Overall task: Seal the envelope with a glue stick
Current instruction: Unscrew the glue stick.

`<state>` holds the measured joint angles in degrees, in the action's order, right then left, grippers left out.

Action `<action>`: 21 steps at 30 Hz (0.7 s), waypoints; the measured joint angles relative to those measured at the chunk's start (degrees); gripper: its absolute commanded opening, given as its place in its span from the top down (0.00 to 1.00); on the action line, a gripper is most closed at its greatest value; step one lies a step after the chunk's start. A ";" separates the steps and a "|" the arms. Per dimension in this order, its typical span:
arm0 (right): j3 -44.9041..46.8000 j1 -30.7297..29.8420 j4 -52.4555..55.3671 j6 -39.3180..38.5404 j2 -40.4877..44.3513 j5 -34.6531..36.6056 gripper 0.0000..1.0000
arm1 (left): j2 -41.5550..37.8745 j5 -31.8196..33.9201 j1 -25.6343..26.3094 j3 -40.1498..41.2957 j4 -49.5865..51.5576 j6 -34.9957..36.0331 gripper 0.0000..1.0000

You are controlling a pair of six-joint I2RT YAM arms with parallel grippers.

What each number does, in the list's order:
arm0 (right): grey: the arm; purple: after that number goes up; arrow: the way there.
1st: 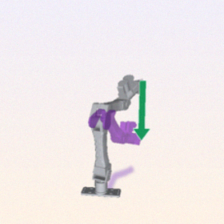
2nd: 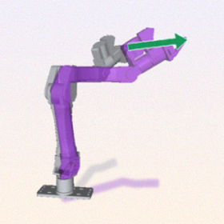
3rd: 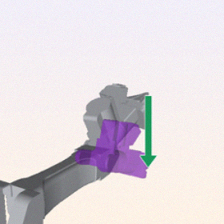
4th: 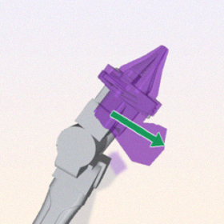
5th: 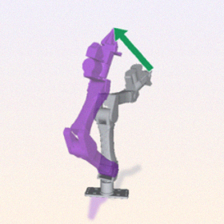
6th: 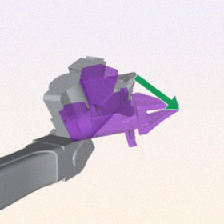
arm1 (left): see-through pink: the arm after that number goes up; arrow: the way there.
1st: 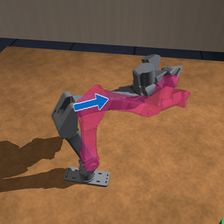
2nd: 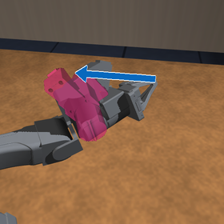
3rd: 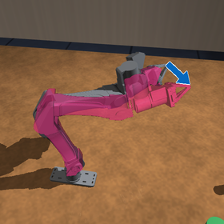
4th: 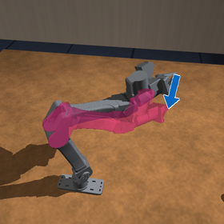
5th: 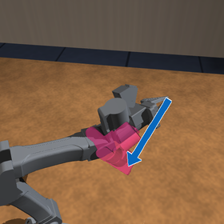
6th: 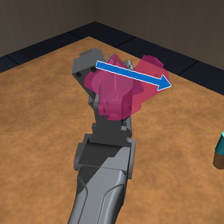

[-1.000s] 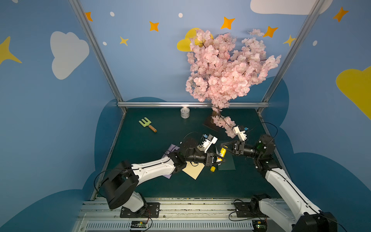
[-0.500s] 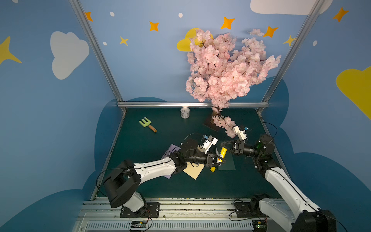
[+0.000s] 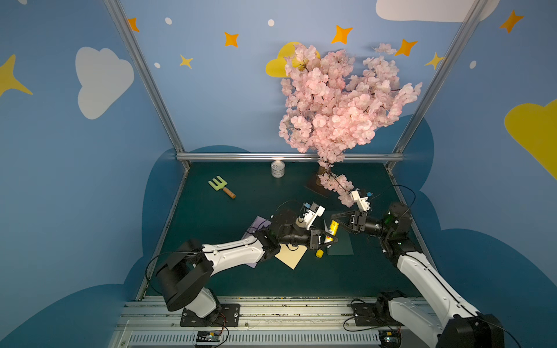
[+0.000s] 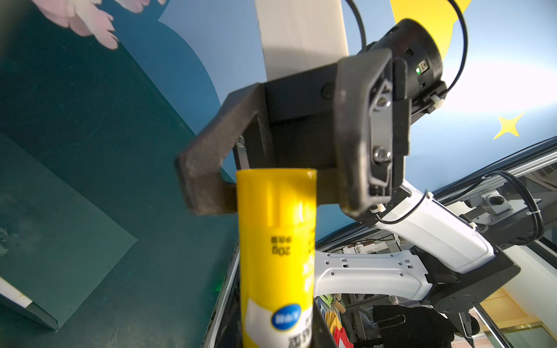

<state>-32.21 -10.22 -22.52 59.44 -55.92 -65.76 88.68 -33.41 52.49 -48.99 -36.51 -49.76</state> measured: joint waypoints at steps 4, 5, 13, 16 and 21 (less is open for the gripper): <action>0.09 0.00 1.01 -0.83 0.02 0.35 0.76 | 0.15 0.02 0.00 0.00 -0.28 -0.17 0.97; 0.09 0.00 1.31 -1.22 0.02 0.50 0.77 | 0.22 0.04 0.00 0.02 -0.22 -0.17 0.97; -0.52 0.00 8.96 -5.92 0.09 2.80 0.87 | 0.24 1.97 0.26 -1.01 5.62 2.23 0.98; -2.71 -0.07 17.75 -10.97 0.00 5.86 0.91 | 0.24 4.94 0.87 -2.60 11.08 4.50 0.97; -9.09 -2.93 32.94 -19.30 -2.10 16.50 0.96 | 1.60 11.50 1.84 -6.78 20.37 7.15 0.98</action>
<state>-41.30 -13.15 10.41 40.14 -58.02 -49.25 90.28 -21.91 54.33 -55.77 -16.14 -42.61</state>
